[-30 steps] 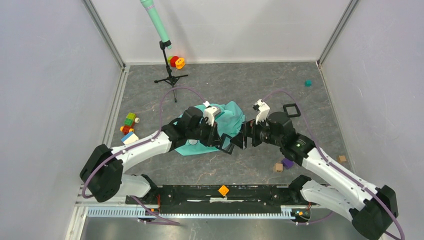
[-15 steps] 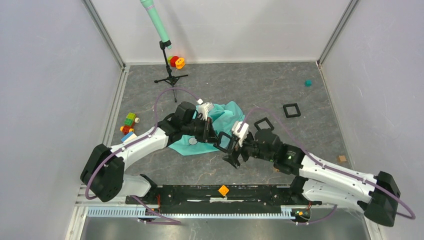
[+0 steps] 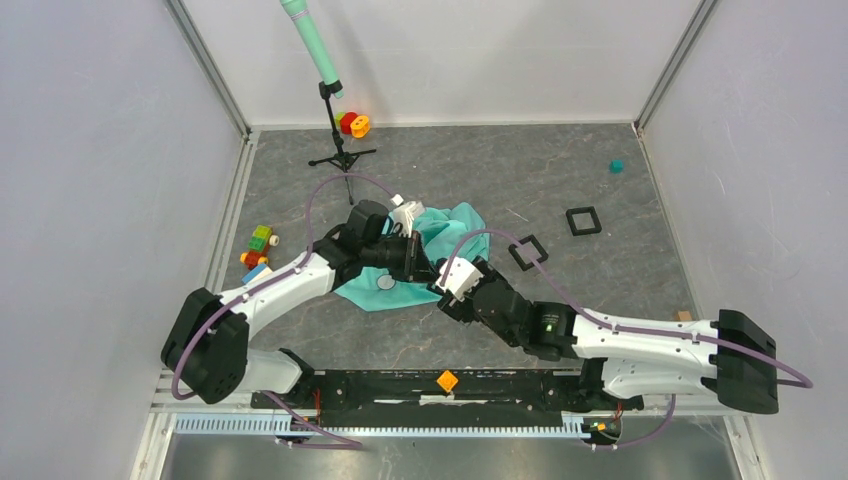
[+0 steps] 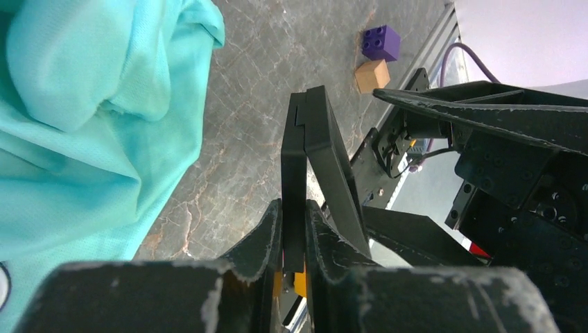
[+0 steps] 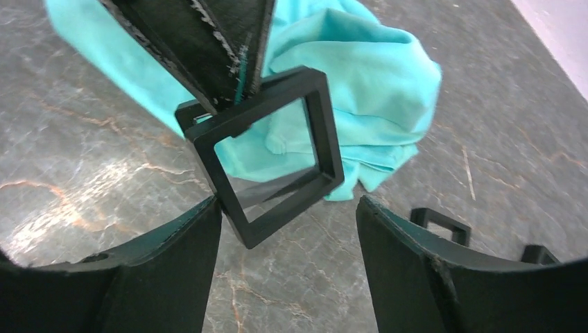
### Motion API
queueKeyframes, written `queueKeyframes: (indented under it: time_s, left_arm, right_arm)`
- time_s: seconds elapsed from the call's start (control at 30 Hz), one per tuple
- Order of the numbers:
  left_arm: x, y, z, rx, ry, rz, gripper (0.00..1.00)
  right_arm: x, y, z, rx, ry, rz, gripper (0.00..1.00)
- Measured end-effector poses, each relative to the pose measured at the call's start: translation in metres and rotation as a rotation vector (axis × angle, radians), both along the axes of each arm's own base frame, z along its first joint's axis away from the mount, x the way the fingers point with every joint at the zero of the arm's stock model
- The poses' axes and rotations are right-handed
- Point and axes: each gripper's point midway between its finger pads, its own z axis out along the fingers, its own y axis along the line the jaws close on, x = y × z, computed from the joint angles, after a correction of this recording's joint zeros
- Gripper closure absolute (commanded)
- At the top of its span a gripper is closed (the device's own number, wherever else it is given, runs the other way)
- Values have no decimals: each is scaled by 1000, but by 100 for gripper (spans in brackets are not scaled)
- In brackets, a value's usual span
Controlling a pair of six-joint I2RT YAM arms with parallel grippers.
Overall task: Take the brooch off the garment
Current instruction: Adjust the brooch box.
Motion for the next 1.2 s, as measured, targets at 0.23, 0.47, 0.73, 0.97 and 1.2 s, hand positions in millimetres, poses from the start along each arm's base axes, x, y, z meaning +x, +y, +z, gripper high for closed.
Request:
queueKeyframes:
  time_s: [0.23,0.47,0.73,0.97,1.2]
  left_arm:
    - [5,2,-2,7,6,15,84]
    - [-2,0,-2,-1,24,-13,84]
    - [-6,-1,-1,-9,36,-29,83]
    - [-7,-1,-1,-10,41,-34,83]
    - [-8,-1,0,-13,43,-38,83]
  right_arm:
    - [11,-25,37,80,-89,-131,34]
    - [14,-38,58,140,-125,-175,43]
    - [10,-37,38,40,-83,-139,38]
    - [3,-41,58,106,-90,-103,29]
    - [-12,-18,46,77,-48,59,2]
